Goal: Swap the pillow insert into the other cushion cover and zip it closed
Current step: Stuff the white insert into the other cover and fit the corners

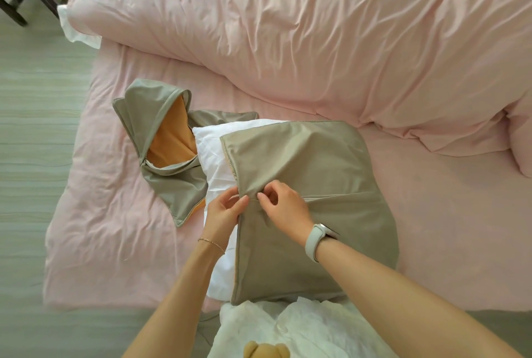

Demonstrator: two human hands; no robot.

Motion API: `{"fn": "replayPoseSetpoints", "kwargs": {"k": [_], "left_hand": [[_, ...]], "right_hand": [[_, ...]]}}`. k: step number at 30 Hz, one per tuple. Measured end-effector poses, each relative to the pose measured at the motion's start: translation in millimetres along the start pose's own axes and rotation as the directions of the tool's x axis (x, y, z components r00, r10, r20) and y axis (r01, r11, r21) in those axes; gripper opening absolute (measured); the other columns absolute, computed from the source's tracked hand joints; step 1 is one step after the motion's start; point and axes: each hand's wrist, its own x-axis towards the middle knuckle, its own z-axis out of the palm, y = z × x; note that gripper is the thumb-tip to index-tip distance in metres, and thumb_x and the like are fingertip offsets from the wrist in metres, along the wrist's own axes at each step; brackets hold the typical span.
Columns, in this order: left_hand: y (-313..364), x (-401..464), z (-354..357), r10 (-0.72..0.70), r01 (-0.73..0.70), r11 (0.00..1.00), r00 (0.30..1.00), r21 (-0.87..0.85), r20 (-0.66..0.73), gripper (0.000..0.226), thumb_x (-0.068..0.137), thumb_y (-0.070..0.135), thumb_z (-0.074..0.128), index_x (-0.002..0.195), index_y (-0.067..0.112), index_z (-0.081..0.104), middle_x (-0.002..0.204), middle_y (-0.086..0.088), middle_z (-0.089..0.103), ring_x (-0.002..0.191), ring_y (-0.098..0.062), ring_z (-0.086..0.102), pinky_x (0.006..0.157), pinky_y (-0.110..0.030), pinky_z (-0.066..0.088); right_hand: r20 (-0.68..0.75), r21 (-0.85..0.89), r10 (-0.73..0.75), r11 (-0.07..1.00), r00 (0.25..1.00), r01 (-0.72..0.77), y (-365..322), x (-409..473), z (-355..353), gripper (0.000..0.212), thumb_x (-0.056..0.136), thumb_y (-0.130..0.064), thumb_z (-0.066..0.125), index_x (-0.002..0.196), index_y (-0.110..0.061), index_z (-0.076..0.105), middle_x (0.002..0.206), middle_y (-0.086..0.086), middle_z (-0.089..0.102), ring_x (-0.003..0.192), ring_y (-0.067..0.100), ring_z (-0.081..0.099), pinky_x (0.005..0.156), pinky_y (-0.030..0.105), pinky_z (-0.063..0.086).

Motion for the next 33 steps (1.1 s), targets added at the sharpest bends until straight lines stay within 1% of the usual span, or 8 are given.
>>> {"fn": "replayPoseSetpoints", "kwargs": {"k": [6,16,20,22,25,28,31,33], "left_hand": [[1,1,10,0.068,-0.067,0.997,0.998,0.047,-0.019,0.018,0.087,-0.006,0.055,0.094,0.008,0.064,0.079,0.0,0.071,0.071,-0.008,0.067,0.064,-0.019,0.053],[-2,-3,17,0.137,-0.13,0.984,0.989,0.121,-0.049,0.021,0.088,-0.006,0.053,0.088,0.013,0.062,0.084,-0.003,0.066,0.074,-0.008,0.063,0.07,-0.019,0.052],[1,-1,13,0.178,-0.151,0.977,0.966,0.148,-0.186,0.022,0.089,-0.002,0.054,0.085,0.018,0.061,0.081,-0.003,0.063,0.07,-0.008,0.058,0.063,-0.016,0.049],[4,3,11,0.187,-0.151,0.976,0.95,0.155,-0.249,0.023,0.089,-0.002,0.054,0.08,0.019,0.06,0.078,-0.002,0.061,0.069,-0.01,0.056,0.065,-0.019,0.048],[9,11,3,0.221,-0.15,0.967,0.895,0.204,-0.389,0.017,0.088,-0.004,0.054,0.08,0.011,0.058,0.081,-0.007,0.063,0.067,-0.006,0.056,0.071,-0.022,0.044],[10,20,-8,0.227,-0.075,0.956,0.804,0.284,-0.55,0.016,0.087,-0.001,0.055,0.102,-0.002,0.06,0.104,-0.02,0.064,0.088,-0.024,0.059,0.08,-0.027,0.043],[10,26,-3,0.291,0.059,0.879,0.721,0.473,-0.629,0.03,0.086,0.002,0.053,0.116,0.002,0.056,0.118,-0.019,0.059,0.109,-0.033,0.052,0.09,-0.033,0.037],[9,28,9,0.428,0.129,0.693,0.717,0.709,-0.55,0.047,0.081,0.005,0.056,0.128,0.008,0.05,0.129,-0.017,0.051,0.119,-0.036,0.043,0.096,-0.044,0.033]], "right_hand": [[-0.09,-0.076,-0.104,0.992,0.991,0.097,4,-6,-2,0.008,0.089,-0.021,0.05,0.089,-0.014,0.054,0.092,0.002,0.059,0.086,0.02,0.054,0.067,0.027,0.032],[0.029,-0.004,-0.16,0.987,0.987,0.16,25,-12,-7,0.01,0.094,-0.013,0.047,0.086,-0.007,0.051,0.082,0.005,0.052,0.08,0.021,0.047,0.067,0.024,0.027],[-0.16,0.209,-0.042,0.975,0.986,0.075,31,-10,-23,0.015,0.091,-0.003,0.05,0.079,-0.01,0.045,0.066,-0.006,0.045,0.069,0.019,0.044,0.064,0.023,0.029],[-0.238,0.218,0.05,0.976,0.97,0.003,45,-7,-39,0.013,0.091,-0.001,0.05,0.08,-0.008,0.046,0.07,0.004,0.05,0.071,0.022,0.046,0.066,0.029,0.033],[-0.394,0.235,0.248,0.958,0.885,-0.164,88,-6,-73,0.008,0.092,-0.002,0.048,0.084,-0.002,0.049,0.087,0.026,0.058,0.084,0.035,0.054,0.073,0.038,0.034],[-0.488,0.266,0.37,0.926,0.79,-0.269,125,-15,-106,0.01,0.094,-0.007,0.046,0.089,0.002,0.05,0.098,0.027,0.06,0.094,0.037,0.055,0.073,0.034,0.034],[-0.501,0.205,0.291,0.955,0.815,-0.215,130,-21,-113,0.011,0.094,-0.007,0.047,0.089,0.003,0.05,0.092,0.023,0.06,0.089,0.037,0.055,0.07,0.033,0.034],[-0.525,0.134,0.209,0.978,0.825,-0.162,128,-21,-108,0.013,0.094,-0.006,0.047,0.089,0.005,0.051,0.087,0.022,0.061,0.084,0.039,0.056,0.072,0.039,0.037]]}}
